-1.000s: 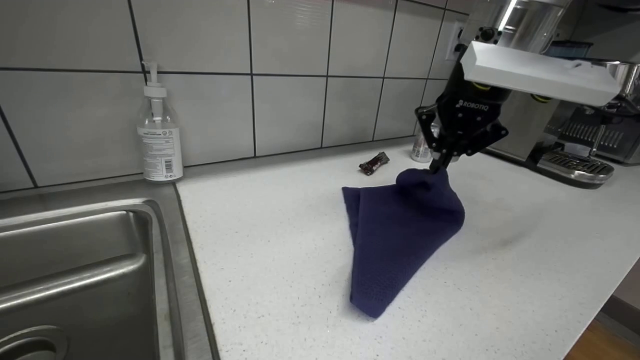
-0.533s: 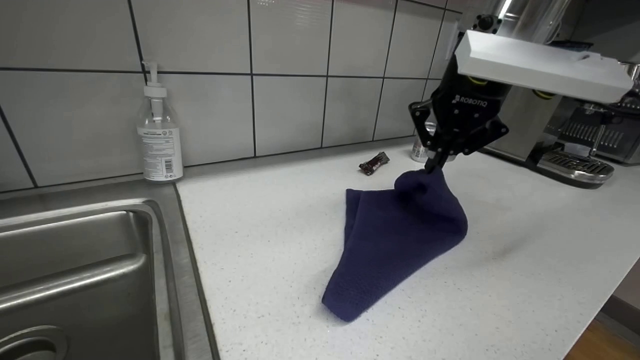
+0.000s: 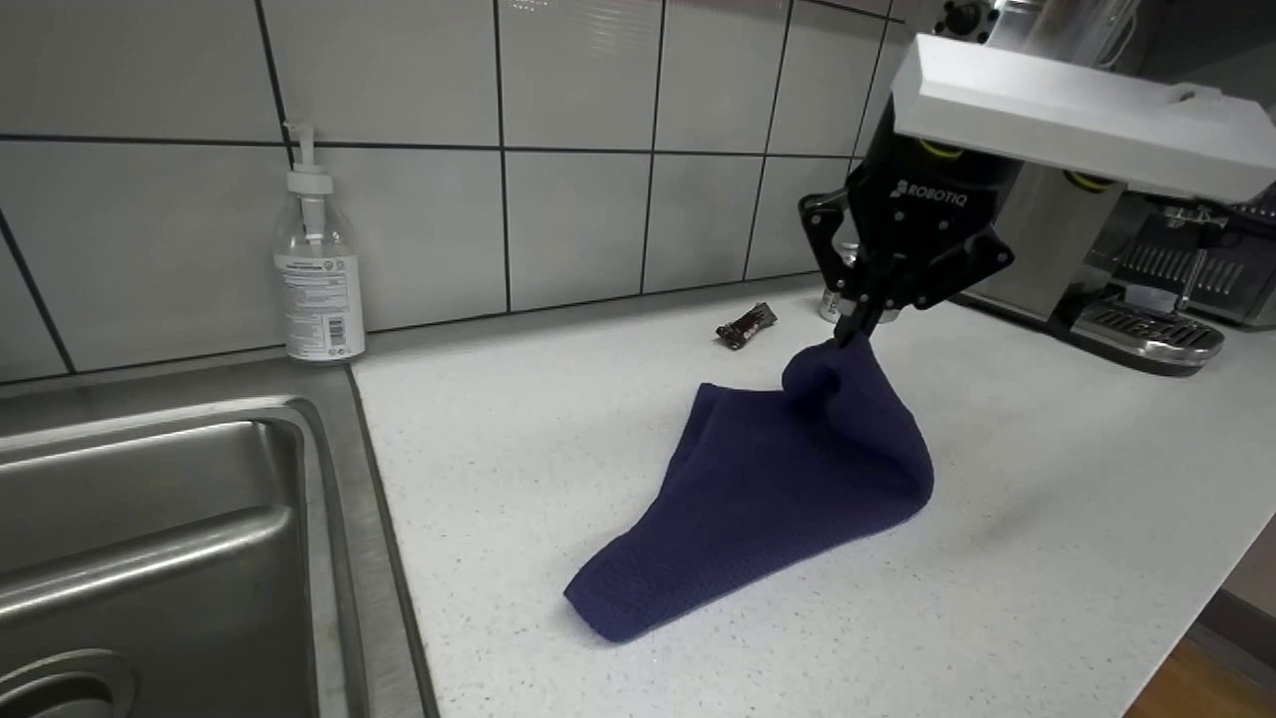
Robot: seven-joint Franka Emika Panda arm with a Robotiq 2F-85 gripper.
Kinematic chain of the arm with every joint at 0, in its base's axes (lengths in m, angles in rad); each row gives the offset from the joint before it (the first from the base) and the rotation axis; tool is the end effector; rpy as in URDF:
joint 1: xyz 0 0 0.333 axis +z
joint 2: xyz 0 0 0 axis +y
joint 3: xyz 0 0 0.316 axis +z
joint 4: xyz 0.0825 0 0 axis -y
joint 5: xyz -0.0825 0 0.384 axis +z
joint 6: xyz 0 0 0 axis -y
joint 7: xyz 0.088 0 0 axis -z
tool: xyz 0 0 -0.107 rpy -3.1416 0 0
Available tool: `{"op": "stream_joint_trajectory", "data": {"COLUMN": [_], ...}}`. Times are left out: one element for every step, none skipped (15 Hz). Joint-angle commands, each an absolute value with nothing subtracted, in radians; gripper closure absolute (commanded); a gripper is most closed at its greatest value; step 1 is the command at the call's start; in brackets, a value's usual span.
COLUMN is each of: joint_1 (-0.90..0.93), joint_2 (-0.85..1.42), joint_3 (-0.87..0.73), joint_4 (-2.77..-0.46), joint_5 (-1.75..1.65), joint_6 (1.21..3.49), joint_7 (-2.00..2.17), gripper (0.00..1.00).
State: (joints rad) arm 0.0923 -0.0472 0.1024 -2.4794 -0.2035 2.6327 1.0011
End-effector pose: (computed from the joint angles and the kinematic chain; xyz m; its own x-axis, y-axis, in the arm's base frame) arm 0.4772 0.0991 0.3271 0.7790 -0.5890 0.2153 -0.5862 -0.8058 -0.0834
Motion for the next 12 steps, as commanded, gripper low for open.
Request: {"op": "stream_joint_trajectory", "data": {"joint_1": [0.093, 0.094, 0.094, 0.093, 0.092, 0.092, 0.092, 0.091, 0.090, 0.089, 0.089, 0.088], "joint_2": [-0.092, -0.092, -0.093, -0.091, -0.089, -0.089, -0.089, -0.086, -0.085, -0.083, -0.084, -0.084], "joint_3": [0.127, 0.132, 0.136, 0.139, 0.141, 0.143, 0.145, 0.146, 0.146, 0.145, 0.143, 0.142], "joint_4": [-2.498, -2.494, -2.492, -2.487, -2.484, -2.482, -2.481, -2.477, -2.474, -2.470, -2.468, -2.466], "joint_5": [-0.231, -0.231, -0.229, -0.225, -0.228, -0.226, -0.225, -0.224, -0.224, -0.221, -0.217, -0.216], "joint_6": [2.615, 2.614, 2.614, 2.613, 2.616, 2.617, 2.618, 2.619, 2.621, 2.621, 2.621, 2.623], "joint_7": [1.063, 1.069, 1.071, 1.069, 1.072, 1.071, 1.071, 1.071, 1.071, 1.068, 1.064, 1.062], "gripper": [0.99, 0.99, 0.99, 0.99, 0.99, 0.99, 0.99, 0.99, 0.99, 0.99, 0.99, 0.99]}}
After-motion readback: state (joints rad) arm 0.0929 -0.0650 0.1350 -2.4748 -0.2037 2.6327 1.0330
